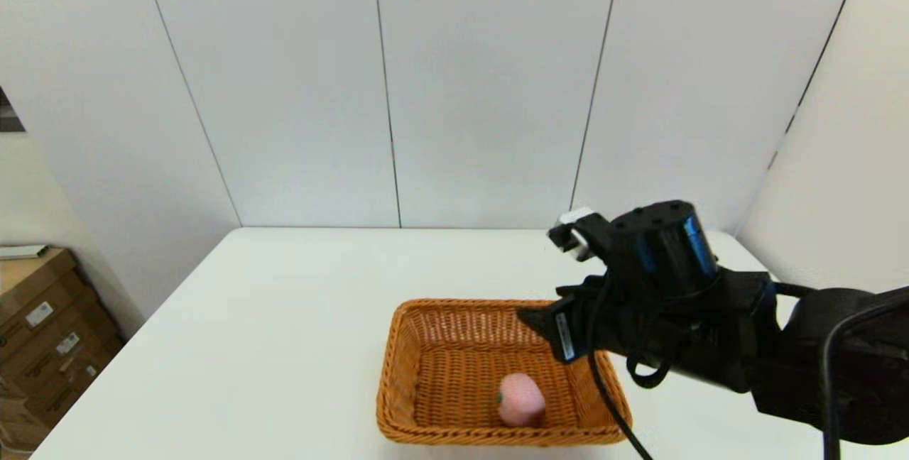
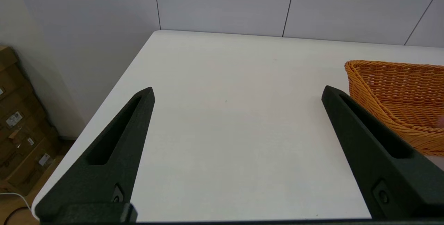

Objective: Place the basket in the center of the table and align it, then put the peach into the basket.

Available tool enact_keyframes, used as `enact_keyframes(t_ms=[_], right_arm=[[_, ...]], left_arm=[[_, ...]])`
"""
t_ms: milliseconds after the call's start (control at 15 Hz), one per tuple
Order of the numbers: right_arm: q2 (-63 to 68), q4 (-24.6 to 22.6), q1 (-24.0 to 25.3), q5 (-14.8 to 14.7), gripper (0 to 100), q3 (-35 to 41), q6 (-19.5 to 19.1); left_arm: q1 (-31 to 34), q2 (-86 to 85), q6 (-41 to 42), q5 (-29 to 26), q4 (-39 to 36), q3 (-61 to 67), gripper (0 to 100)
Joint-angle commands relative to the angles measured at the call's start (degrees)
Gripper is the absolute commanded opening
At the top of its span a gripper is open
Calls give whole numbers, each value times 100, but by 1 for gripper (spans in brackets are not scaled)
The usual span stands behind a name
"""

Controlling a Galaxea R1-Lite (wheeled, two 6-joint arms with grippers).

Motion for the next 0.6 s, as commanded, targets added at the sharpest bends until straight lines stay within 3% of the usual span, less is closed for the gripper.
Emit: enact_keyframes(t_ms=[67,200,333,467,600], right_arm=[[-1143,576,-798,-96,100,-298,-28],[-1776,1007,-1334,-518,100,-342,-142],[-2611,1007,-1492,-992,100,45,-493],[-3938,1060,-1501,-1010,100,616,-1311],[-4844,1086,-1571,-1089,100,1152,-1733]], left_arm=[[2,-1,-3,3,1,7,100],[-6,-1,-3,3,1,-2,100],[2,-1,6,3,1,-2,100],[2,-1,6,3,1,-2,100],[2,-1,15,3,1,-2,100]])
